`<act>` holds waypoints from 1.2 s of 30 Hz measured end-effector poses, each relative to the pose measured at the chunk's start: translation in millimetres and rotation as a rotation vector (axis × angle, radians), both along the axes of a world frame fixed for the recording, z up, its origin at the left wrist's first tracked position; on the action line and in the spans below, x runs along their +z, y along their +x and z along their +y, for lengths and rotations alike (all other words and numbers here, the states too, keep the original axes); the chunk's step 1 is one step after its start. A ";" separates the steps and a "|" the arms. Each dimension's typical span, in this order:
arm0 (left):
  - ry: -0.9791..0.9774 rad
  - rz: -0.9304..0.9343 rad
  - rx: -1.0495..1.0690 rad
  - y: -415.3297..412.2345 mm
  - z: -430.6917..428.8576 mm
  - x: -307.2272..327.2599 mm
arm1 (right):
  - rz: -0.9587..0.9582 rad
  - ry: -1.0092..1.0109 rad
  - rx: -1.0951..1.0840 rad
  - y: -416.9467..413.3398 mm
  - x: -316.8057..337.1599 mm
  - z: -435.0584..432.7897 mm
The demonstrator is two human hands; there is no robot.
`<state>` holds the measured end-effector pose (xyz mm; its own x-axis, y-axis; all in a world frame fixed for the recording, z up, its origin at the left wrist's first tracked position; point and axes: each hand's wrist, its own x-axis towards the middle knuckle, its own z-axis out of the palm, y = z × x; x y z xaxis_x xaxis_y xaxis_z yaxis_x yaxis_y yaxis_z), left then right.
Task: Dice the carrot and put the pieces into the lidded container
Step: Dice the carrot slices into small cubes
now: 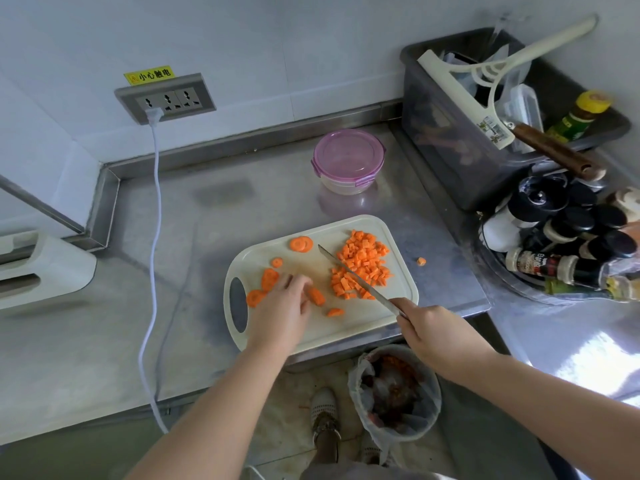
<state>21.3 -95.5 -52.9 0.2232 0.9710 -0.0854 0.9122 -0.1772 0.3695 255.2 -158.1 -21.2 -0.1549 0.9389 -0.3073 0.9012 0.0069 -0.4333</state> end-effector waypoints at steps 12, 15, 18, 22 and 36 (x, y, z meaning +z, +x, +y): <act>-0.080 0.127 -0.243 -1.6 26.8 3.5 | -0.220 0.504 0.538 58.2 -7.0 7.0; -0.092 0.149 -0.252 -2.3 28.3 3.8 | -0.210 0.567 0.598 57.5 -8.4 8.7; -0.088 0.166 -0.274 -3.2 29.3 4.2 | -0.209 0.560 0.624 48.9 -10.1 9.9; -0.089 0.187 -0.315 -2.6 31.7 5.0 | -0.217 0.515 0.612 43.7 -20.0 13.3; -0.485 -0.042 -0.282 20.3 16.1 33.9 | -0.215 0.438 0.602 29.5 -26.8 25.7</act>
<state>41.6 -79.4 -18.9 0.4813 0.7251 -0.4925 0.8367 -0.2126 0.5047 284.7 -132.3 -48.0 -0.6557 0.7550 -0.0082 0.7522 0.6523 -0.0938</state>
